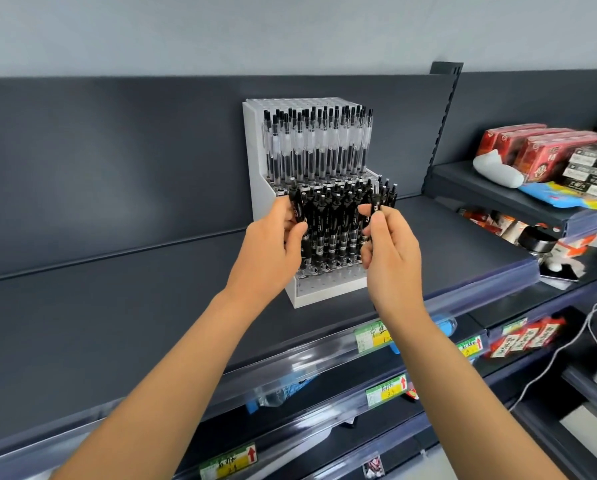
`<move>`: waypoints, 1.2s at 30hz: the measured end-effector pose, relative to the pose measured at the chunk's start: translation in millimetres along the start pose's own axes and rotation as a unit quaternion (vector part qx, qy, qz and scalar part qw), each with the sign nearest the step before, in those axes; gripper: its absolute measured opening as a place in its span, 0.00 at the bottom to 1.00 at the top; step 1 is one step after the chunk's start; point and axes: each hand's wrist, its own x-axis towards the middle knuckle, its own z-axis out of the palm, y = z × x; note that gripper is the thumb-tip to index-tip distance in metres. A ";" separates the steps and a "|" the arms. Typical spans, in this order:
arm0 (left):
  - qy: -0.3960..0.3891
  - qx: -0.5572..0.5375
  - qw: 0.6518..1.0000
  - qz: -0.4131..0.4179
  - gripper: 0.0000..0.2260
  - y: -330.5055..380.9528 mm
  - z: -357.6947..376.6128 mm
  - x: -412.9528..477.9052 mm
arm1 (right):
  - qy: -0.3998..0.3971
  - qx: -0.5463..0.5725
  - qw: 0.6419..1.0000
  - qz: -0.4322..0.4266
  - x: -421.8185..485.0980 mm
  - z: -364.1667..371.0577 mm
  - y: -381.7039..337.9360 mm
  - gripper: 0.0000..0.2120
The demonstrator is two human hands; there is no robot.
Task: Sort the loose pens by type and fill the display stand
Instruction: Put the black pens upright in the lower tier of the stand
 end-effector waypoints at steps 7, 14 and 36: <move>-0.065 0.064 0.995 -0.047 0.07 0.6 2.7 3.7 | 0.001 -0.005 1.000 -0.013 -3.7 -2.0 7.0 0.15; -0.112 0.131 0.982 -0.077 0.07 6.8 10.8 2.8 | -0.002 -0.020 1.000 -0.009 -3.2 -6.9 9.1 0.09; -0.150 0.199 0.958 -0.140 0.21 13.6 15.7 19.7 | 0.018 0.005 1.000 -0.024 -12.6 -2.2 3.5 0.09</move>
